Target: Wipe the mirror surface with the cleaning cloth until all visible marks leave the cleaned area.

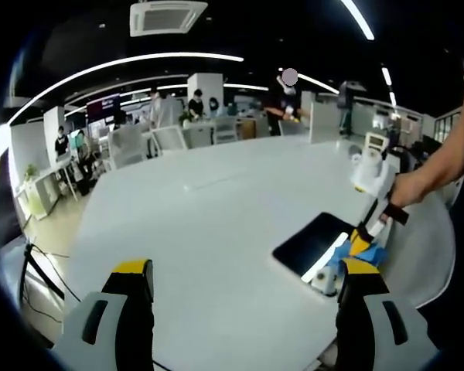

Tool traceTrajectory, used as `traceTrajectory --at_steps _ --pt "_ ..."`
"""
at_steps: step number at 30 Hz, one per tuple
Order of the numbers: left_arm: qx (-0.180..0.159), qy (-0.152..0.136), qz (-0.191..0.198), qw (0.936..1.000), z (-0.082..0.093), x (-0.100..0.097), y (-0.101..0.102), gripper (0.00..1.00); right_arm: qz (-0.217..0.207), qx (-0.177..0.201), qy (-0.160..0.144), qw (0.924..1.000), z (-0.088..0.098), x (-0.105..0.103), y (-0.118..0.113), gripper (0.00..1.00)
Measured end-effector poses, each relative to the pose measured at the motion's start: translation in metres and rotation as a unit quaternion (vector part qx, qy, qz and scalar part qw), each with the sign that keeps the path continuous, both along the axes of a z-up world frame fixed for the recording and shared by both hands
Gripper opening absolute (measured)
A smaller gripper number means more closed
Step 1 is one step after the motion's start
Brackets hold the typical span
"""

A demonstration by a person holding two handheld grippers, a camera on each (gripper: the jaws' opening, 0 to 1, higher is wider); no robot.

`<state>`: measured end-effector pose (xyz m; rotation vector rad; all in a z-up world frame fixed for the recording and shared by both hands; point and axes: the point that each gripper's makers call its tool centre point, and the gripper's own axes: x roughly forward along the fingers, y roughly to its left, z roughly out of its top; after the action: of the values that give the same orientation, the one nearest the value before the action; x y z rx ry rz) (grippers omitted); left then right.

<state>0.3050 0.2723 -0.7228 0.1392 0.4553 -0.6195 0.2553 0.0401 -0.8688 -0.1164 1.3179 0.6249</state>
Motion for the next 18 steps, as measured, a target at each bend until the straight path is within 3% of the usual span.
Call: traceTrajectory --at_steps 18 --pt "0.0 0.007 0.01 0.9999 -0.004 -0.004 0.004 0.99 -0.001 0.003 -0.002 1.0 0.0 0.026 0.001 0.0"
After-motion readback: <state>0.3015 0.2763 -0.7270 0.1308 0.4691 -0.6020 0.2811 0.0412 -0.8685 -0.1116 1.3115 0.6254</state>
